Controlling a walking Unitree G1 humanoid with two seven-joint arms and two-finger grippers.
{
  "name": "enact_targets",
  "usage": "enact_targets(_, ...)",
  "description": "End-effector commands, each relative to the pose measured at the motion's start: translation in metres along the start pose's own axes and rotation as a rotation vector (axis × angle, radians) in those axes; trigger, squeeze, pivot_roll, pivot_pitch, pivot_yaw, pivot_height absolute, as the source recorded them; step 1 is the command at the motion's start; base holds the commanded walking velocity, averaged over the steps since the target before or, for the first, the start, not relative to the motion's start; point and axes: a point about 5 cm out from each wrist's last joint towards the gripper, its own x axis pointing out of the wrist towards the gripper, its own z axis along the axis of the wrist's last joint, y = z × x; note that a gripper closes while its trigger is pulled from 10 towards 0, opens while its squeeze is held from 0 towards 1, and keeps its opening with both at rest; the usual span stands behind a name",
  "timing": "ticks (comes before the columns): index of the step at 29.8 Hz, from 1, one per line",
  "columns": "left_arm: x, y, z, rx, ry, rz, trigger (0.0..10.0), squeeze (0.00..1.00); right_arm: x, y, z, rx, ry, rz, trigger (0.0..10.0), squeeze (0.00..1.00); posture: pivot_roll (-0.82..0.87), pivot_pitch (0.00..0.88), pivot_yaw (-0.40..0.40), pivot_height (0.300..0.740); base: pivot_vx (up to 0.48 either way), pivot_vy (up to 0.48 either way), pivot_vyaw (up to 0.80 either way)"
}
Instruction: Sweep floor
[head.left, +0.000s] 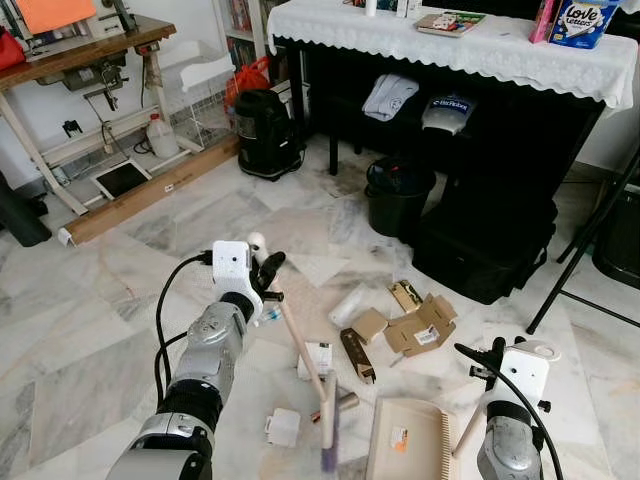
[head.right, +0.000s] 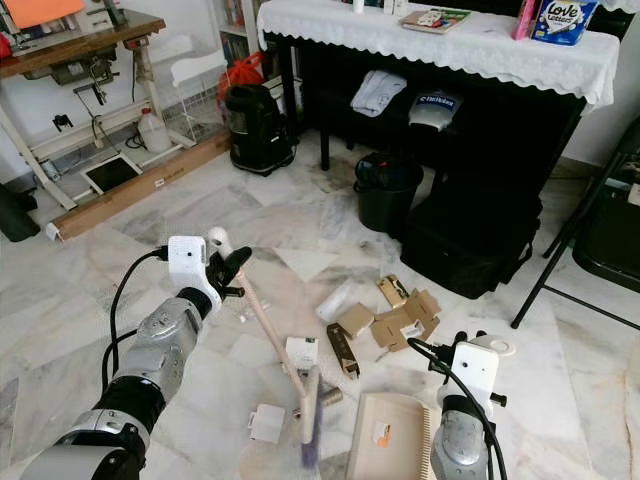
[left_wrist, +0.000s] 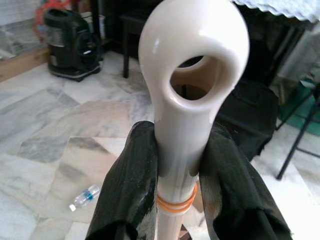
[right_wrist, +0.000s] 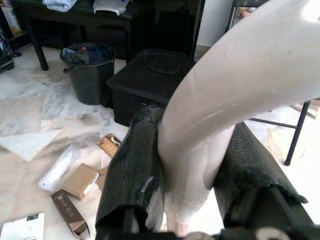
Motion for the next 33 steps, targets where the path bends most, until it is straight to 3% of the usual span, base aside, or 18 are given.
enact_targets(1, 0.003, -0.003, 0.002, 0.019, 0.006, -0.043, 10.0, 0.0, -0.001, 0.004, -0.003, 0.002, 0.025, 0.014, 10.0, 0.0, -0.1, 0.0, 0.066, 0.74, 0.0, 0.0, 0.0)
enact_targets(17, 0.002, -0.01, -0.005, 0.012, 0.036, -0.09, 10.0, 0.0, -0.002, 0.004, -0.004, 0.006, 0.03, 0.015, 10.0, 0.0, -0.1, 0.0, 0.068, 0.74, 0.0, 0.0, 0.0)
enact_targets(24, 0.003, 0.001, 0.011, 0.017, -0.052, 0.004, 10.0, 0.0, -0.002, 0.004, -0.004, 0.003, 0.03, 0.017, 10.0, 0.0, -0.1, 0.0, 0.065, 0.74, 0.0, 0.0, 0.0)
enact_targets(33, 0.0, 0.006, 0.012, 0.034, -0.048, -0.023, 10.0, 0.0, -0.003, 0.005, -0.005, 0.004, 0.035, 0.021, 10.0, 0.0, -0.1, 0.0, 0.065, 0.74, 0.0, 0.0, 0.0)
